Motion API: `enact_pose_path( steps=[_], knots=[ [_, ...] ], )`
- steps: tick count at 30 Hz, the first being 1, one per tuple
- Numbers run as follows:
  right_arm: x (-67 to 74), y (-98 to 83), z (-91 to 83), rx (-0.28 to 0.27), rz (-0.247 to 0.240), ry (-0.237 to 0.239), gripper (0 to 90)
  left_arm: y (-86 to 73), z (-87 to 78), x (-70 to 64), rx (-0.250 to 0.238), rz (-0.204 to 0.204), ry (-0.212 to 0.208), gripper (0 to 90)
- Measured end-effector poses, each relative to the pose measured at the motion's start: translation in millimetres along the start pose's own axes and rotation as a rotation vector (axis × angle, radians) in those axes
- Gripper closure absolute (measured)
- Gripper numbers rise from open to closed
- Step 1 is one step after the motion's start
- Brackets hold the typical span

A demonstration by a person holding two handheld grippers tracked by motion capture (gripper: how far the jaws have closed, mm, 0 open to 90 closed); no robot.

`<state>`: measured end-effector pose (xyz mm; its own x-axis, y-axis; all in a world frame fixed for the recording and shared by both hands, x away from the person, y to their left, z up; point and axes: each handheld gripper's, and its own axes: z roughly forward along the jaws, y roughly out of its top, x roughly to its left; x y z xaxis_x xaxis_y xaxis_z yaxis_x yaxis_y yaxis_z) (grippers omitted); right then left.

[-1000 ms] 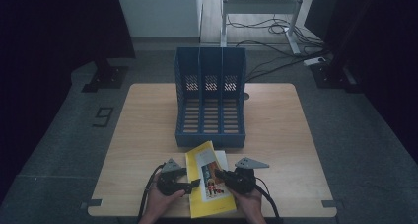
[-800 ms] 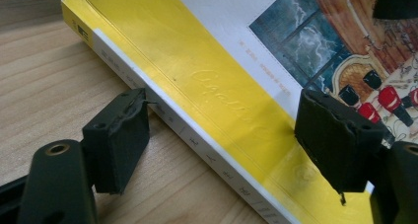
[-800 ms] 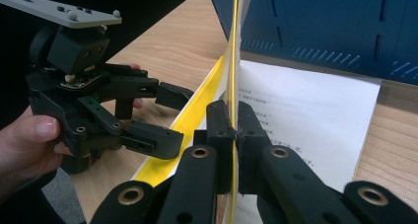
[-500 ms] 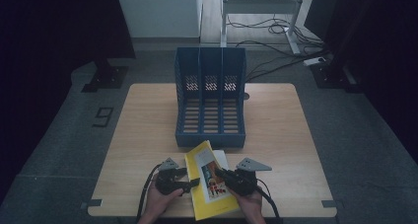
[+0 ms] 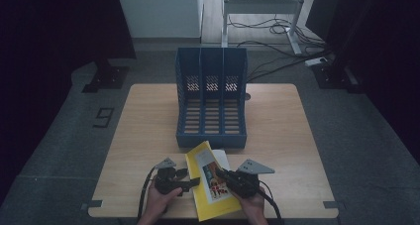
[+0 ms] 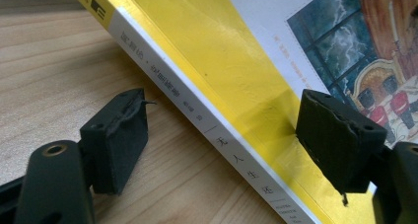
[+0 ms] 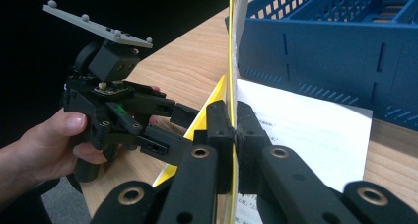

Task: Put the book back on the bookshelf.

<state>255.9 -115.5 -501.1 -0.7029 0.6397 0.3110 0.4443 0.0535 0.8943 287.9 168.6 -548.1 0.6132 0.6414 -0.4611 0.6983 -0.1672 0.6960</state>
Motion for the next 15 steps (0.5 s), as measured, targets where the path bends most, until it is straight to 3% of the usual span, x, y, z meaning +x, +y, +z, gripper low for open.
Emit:
enact_pose_path(
  steps=[10,15],
  knots=[
    [7.0,3.2,-1.8,-0.016,-0.028,0.027,87.2,0.0,1.2,-3.9,-0.021,-0.009,-0.055,20.4],
    [8.0,3.2,-1.4,-0.017,-0.035,0.030,87.2,-0.4,1.8,-4.4,-0.024,-0.014,-0.054,20.0]
  ],
)
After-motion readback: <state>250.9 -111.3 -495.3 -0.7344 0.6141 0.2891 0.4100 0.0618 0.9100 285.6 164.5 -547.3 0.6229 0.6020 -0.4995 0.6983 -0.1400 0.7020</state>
